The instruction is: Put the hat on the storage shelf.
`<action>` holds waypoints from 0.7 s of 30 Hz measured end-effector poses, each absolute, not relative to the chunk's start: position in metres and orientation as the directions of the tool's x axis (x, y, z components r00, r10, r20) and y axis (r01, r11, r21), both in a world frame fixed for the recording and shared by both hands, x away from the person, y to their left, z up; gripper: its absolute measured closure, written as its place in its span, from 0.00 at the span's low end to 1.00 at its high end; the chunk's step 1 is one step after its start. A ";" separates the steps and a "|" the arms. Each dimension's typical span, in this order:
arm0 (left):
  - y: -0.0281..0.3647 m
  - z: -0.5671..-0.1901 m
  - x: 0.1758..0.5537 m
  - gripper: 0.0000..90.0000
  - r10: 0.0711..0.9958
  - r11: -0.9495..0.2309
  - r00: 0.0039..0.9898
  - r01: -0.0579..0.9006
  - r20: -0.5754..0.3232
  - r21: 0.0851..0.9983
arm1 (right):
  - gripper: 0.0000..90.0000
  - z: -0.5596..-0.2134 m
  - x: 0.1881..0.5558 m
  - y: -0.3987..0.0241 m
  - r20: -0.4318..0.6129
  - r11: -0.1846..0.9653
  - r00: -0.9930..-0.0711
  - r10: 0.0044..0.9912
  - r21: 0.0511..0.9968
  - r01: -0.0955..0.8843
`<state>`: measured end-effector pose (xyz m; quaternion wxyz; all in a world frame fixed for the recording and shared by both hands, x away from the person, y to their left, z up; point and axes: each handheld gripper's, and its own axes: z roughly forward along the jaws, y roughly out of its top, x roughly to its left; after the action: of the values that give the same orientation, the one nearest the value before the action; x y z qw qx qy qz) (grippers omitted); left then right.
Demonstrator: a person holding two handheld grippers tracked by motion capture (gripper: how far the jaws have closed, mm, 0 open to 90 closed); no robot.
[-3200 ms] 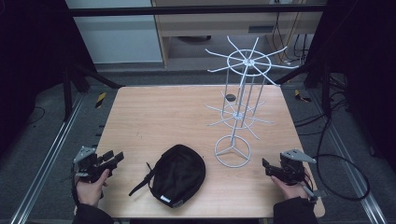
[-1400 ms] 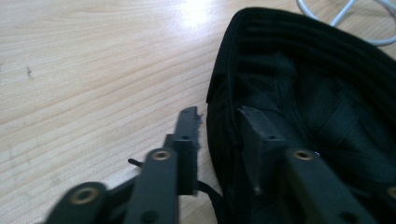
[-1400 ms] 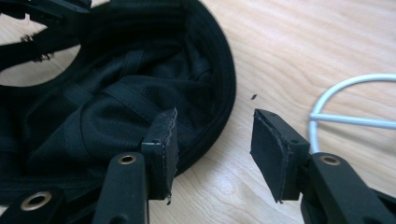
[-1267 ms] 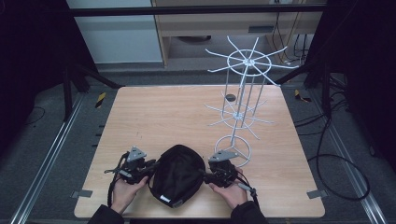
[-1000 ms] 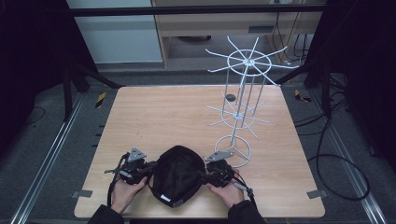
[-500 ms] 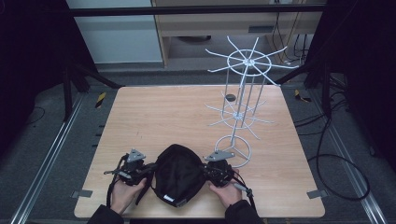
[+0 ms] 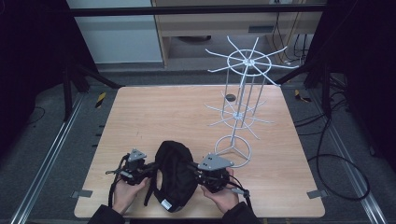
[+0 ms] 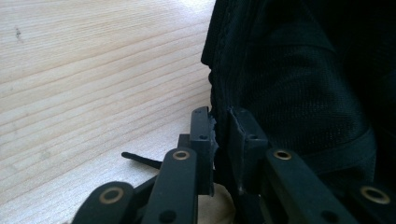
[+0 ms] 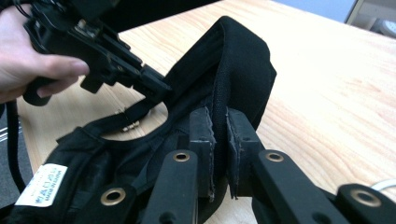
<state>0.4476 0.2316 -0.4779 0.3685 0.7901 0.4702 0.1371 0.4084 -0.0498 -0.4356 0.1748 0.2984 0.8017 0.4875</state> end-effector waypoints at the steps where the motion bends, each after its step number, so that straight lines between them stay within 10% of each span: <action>1: 0.232 -0.478 0.448 0.87 0.845 -0.282 0.519 0.642 -0.133 0.713 | 0.92 -0.437 0.409 -0.050 0.012 0.346 -0.755 0.655 0.884 0.315; 21: 0.239 -0.429 0.415 0.72 0.803 -0.172 0.564 0.530 -0.193 0.831 | 0.92 -0.442 0.412 -0.055 0.000 0.338 -0.708 0.706 0.879 0.337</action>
<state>0.4152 0.2387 -0.4290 0.4662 0.7515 0.4432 0.1464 0.4122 -0.0553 -0.4421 0.1950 0.3282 0.7944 0.4724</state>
